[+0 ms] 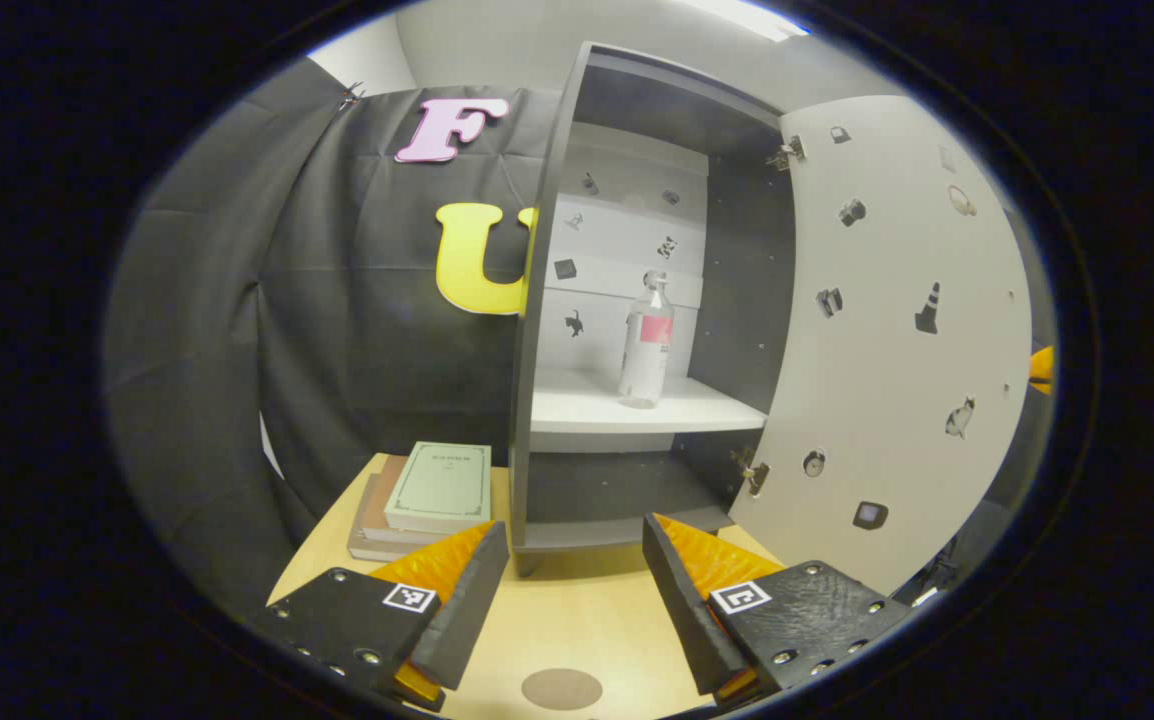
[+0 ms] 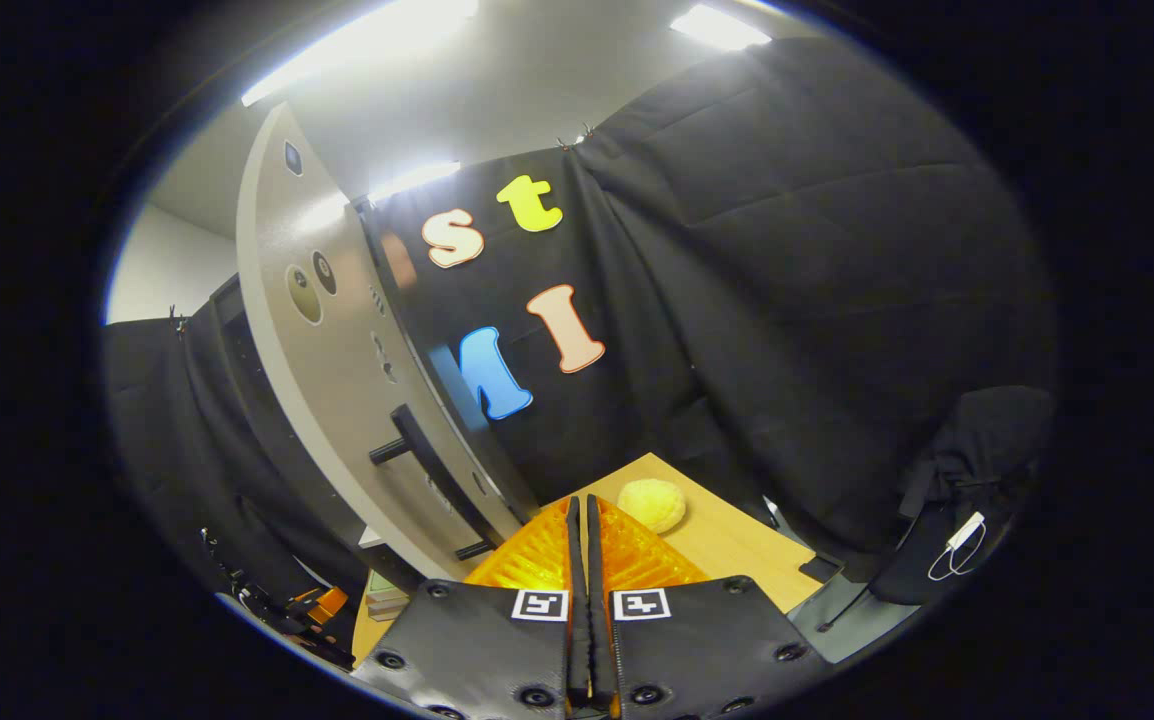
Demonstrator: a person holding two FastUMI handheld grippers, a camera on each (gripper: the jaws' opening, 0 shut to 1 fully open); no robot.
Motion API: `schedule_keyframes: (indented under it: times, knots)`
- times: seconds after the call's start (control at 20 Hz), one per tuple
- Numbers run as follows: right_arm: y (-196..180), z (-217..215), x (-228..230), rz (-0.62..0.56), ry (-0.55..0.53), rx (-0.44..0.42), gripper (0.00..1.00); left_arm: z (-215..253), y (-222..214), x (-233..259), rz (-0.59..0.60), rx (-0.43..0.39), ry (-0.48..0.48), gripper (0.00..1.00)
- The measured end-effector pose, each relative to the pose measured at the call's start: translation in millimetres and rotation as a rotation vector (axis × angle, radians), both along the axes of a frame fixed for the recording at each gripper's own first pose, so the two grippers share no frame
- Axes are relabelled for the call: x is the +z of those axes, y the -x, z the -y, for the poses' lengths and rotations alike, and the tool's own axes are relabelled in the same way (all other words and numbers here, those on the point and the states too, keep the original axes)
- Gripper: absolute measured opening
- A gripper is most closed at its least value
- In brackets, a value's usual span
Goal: Open the cabinet door with the right hand, grasp the bottle in the cabinet with the left hand and place it on the coaster, then close the cabinet door with the right hand.
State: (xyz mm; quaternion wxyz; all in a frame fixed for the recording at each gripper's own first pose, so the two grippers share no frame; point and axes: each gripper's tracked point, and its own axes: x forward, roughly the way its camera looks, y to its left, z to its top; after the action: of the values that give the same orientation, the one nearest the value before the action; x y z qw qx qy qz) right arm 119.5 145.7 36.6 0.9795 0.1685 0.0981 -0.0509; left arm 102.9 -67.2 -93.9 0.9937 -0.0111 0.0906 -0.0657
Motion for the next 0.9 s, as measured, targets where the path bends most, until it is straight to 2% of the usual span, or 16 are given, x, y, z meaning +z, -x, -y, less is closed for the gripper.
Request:
schedule_keyframes:
  times: [0.25,0.3,0.4,0.5,0.55,0.65,0.7,0.75,0.85,0.9]
  knots:
    - [-35.0,29.2,9.3,0.01,0.012,-0.056,0.03,22.1,-52.2,39.1,0.056,-0.004,0.017,0.84]
    - [-45.3,34.0,12.0,0.019,0.006,-0.06,0.0,26.4,-62.4,50.8,0.07,-0.006,0.018,0.84]
    - [-64.6,42.3,16.1,0.036,-0.009,-0.068,0.03,32.9,-83.6,69.9,0.101,-0.009,0.016,0.82]
    - [-83.9,50.4,13.9,0.044,-0.009,-0.073,0.04,39.0,-97.9,92.9,0.129,-0.017,0.02,0.84]
    - [-92.7,53.2,13.0,0.048,-0.012,-0.073,0.0,44.4,-105.3,101.4,0.142,-0.027,0.024,0.84]
    - [-111.5,58.0,9.7,0.042,-0.024,-0.073,0.0,57.6,-121.2,114.2,0.154,-0.054,0.028,0.83]
    - [-119.4,60.5,8.0,0.041,-0.027,-0.073,0.08,62.1,-129.4,120.8,0.16,-0.063,0.028,0.82]
    - [-127.7,62.0,7.5,0.04,-0.024,-0.07,0.1,65.8,-138.3,126.0,0.166,-0.069,0.025,0.82]
    - [-139.9,67.4,0.2,0.022,-0.008,-0.075,0.26,73.1,-155.5,133.7,0.167,-0.077,0.018,0.83]
    - [-146.8,71.7,0.0,0.024,0.0,-0.084,0.29,78.4,-164.2,136.6,0.168,-0.086,0.021,0.82]
